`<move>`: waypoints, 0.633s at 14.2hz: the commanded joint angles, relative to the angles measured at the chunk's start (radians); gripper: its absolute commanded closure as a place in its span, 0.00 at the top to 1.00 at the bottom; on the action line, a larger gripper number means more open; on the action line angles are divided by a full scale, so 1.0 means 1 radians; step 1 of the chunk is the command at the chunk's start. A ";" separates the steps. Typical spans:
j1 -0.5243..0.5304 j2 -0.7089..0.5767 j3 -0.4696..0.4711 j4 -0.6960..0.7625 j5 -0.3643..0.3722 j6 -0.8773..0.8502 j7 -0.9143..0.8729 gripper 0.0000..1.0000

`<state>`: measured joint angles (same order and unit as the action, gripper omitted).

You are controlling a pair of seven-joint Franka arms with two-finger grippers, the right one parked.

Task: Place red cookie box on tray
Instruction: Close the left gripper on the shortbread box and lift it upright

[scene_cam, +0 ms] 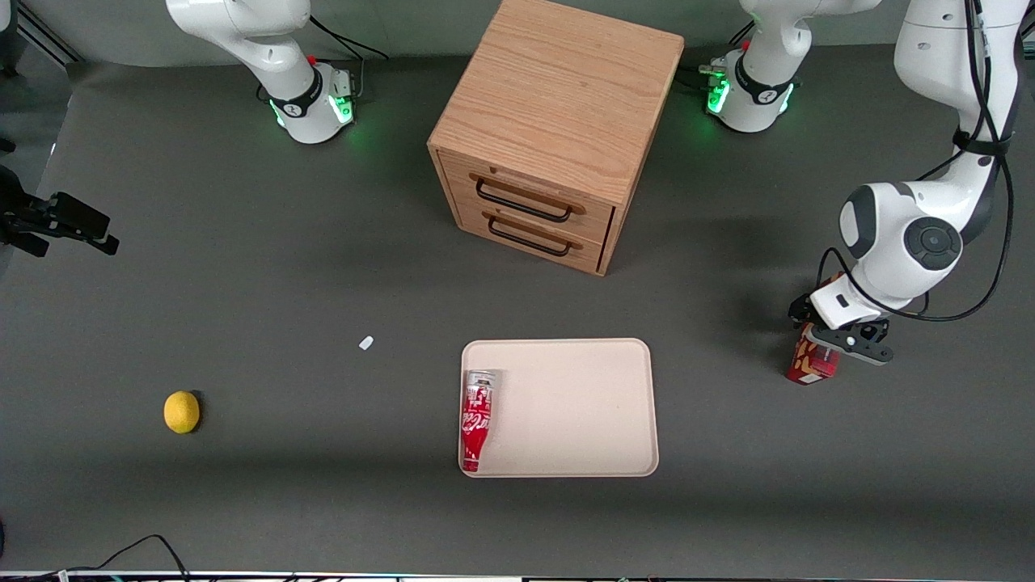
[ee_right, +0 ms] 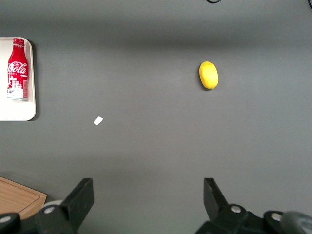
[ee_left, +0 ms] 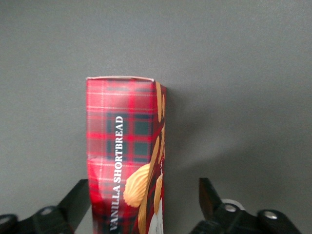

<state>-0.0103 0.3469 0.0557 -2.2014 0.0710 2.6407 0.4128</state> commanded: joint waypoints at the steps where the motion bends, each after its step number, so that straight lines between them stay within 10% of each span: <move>1: 0.000 -0.002 0.004 -0.007 0.015 0.019 0.011 0.53; 4: 0.000 0.001 0.004 -0.006 0.015 0.018 0.012 0.00; 9: -0.002 -0.006 0.018 0.006 0.015 0.001 0.014 0.00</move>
<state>-0.0103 0.3509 0.0617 -2.2007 0.0711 2.6451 0.4156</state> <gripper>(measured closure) 0.762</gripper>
